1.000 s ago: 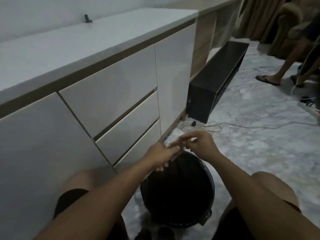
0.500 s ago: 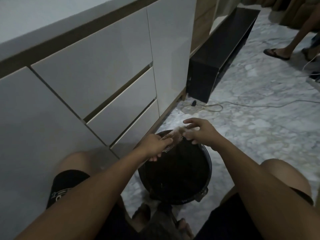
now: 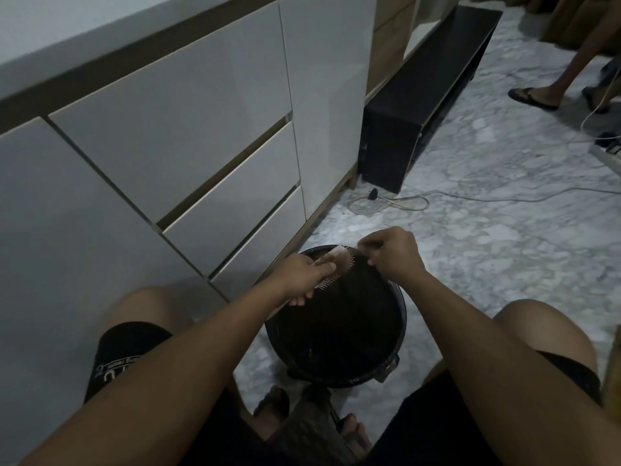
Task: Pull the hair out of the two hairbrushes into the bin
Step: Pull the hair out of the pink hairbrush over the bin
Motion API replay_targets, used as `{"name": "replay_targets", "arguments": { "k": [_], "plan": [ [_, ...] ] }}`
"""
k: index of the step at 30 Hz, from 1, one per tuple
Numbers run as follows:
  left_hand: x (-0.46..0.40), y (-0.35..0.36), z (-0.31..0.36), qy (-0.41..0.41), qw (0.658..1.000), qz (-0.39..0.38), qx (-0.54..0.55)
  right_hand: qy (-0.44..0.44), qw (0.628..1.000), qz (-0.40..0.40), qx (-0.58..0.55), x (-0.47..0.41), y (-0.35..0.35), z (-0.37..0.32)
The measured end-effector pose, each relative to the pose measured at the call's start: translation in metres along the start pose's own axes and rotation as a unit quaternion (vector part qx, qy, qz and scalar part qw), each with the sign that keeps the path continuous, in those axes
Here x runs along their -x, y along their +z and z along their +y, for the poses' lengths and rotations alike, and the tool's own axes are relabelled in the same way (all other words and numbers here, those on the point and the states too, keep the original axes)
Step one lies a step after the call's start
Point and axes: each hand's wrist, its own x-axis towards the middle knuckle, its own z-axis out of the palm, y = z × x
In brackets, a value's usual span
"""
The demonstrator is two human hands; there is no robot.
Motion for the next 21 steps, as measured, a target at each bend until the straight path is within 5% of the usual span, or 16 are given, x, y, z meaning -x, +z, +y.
{"name": "replay_targets", "arguments": {
  "k": [5, 11, 14, 21],
  "plan": [
    [-0.001, -0.001, 0.0, 0.006, 1.0, -0.005, -0.014, 0.011, 0.999, 0.002, 0.045, -0.002, 0.001, 0.004],
    [0.0, -0.004, 0.002, -0.003, 0.999, -0.01, -0.033, -0.065, 0.99, -0.127, -0.016, 0.009, -0.003, -0.006],
    [0.0, -0.005, 0.005, -0.001, 0.999, -0.008, -0.038, -0.133, 0.983, -0.12, 0.029, 0.011, 0.005, -0.005],
    [0.002, -0.005, 0.003, -0.004, 0.999, -0.015, -0.042, -0.1, 0.993, -0.023, 0.055, 0.006, 0.002, -0.005]
  ]
}}
